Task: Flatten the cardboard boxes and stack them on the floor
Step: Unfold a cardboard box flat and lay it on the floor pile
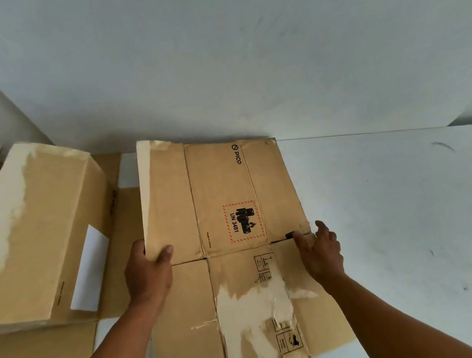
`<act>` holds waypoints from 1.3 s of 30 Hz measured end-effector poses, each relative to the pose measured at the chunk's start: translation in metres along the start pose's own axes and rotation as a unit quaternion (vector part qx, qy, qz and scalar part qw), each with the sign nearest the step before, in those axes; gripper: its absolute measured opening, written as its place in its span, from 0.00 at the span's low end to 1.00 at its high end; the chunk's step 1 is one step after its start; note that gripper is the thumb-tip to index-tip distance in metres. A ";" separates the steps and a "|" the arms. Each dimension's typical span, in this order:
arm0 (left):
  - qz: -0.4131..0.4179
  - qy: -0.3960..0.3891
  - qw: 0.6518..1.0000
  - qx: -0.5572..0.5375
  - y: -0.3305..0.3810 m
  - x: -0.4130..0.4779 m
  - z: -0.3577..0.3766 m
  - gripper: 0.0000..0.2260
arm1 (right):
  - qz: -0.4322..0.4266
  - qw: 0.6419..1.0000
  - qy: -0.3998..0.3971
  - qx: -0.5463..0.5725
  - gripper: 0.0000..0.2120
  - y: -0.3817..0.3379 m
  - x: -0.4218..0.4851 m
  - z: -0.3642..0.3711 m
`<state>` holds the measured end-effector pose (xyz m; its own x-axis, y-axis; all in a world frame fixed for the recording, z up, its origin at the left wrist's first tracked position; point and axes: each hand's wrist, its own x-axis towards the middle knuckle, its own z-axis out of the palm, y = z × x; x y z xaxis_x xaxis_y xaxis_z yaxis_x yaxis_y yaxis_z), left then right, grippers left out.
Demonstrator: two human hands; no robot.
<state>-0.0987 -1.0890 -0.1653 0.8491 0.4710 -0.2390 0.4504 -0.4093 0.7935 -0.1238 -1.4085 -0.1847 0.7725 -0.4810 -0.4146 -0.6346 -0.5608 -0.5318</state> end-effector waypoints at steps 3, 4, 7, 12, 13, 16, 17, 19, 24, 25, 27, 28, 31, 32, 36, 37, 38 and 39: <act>0.031 -0.010 0.998 -0.046 0.010 -0.010 -0.008 0.11 | 0.050 0.994 -0.040 0.093 0.43 0.003 0.008 -0.021; 0.042 -0.019 0.997 -0.066 0.015 -0.014 -0.010 0.10 | 0.052 0.989 -0.058 0.123 0.43 0.004 0.008 -0.029; 0.069 -0.046 0.989 -0.120 0.029 -0.020 -0.016 0.11 | 0.063 0.971 -0.107 0.205 0.42 0.012 0.009 -0.049; 0.095 -0.101 0.967 -0.215 0.064 -0.038 -0.023 0.10 | 0.068 0.922 -0.200 0.326 0.45 0.036 0.012 -0.082; 0.112 -0.114 0.962 -0.221 0.073 -0.045 -0.024 0.10 | 0.064 0.911 -0.216 0.346 0.42 0.036 0.008 -0.090; 0.166 -0.152 0.944 -0.241 0.103 -0.066 -0.027 0.12 | 0.056 0.885 -0.240 0.395 0.39 0.042 0.004 -0.112; 0.181 -0.165 0.937 -0.249 0.114 -0.073 -0.028 0.14 | 0.054 0.880 -0.242 0.405 0.41 0.046 0.004 -0.117; 0.219 -0.190 0.921 -0.259 0.141 -0.091 -0.028 0.18 | 0.048 0.874 -0.237 0.421 0.41 0.055 0.004 -0.133; 0.329 -0.224 0.885 -0.241 0.224 -0.153 -0.007 0.24 | 0.010 0.852 -0.212 0.479 0.40 0.088 0.000 -0.185; 0.350 -0.228 0.877 -0.236 0.241 -0.168 0.002 0.23 | -0.002 0.846 -0.201 0.494 0.38 0.096 -0.002 -0.202; 0.391 -0.236 0.861 -0.222 0.269 -0.196 0.018 0.21 | -0.033 0.834 -0.171 0.524 0.33 0.110 -0.008 -0.235; 0.411 -0.239 0.853 -0.217 0.283 -0.212 0.029 0.19 | -0.053 0.824 -0.154 0.543 0.31 0.120 -0.011 -0.255; 0.444 -0.246 0.832 -0.224 0.314 -0.255 0.061 0.11 | -0.091 0.803 -0.099 0.580 0.31 0.152 -0.015 -0.311; 0.449 -0.248 0.828 -0.228 0.321 -0.266 0.069 0.09 | -0.099 0.791 -0.091 0.596 0.32 0.161 -0.016 -0.327; 0.444 -0.272 0.811 -0.268 0.345 -0.308 0.108 0.06 | -0.096 0.753 -0.097 0.643 0.40 0.211 -0.023 -0.393; 0.442 -0.272 0.810 -0.273 0.349 -0.315 0.115 0.07 | -0.093 0.750 -0.103 0.647 0.41 0.220 -0.025 -0.405; 0.441 -0.273 0.810 -0.274 0.355 -0.324 0.125 0.09 | -0.094 0.747 -0.104 0.650 0.41 0.232 -0.027 -0.419; 0.439 -0.274 0.811 -0.274 0.360 -0.331 0.136 0.10 | -0.092 0.750 -0.098 0.647 0.41 0.244 -0.028 -0.430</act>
<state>-0.1806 -1.4983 0.1236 0.8393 -0.2926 0.4582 -0.4560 0.0800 0.8864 -0.3102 -1.8218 0.0151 0.9135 -0.2953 -0.2797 -0.0608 0.5807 -0.8119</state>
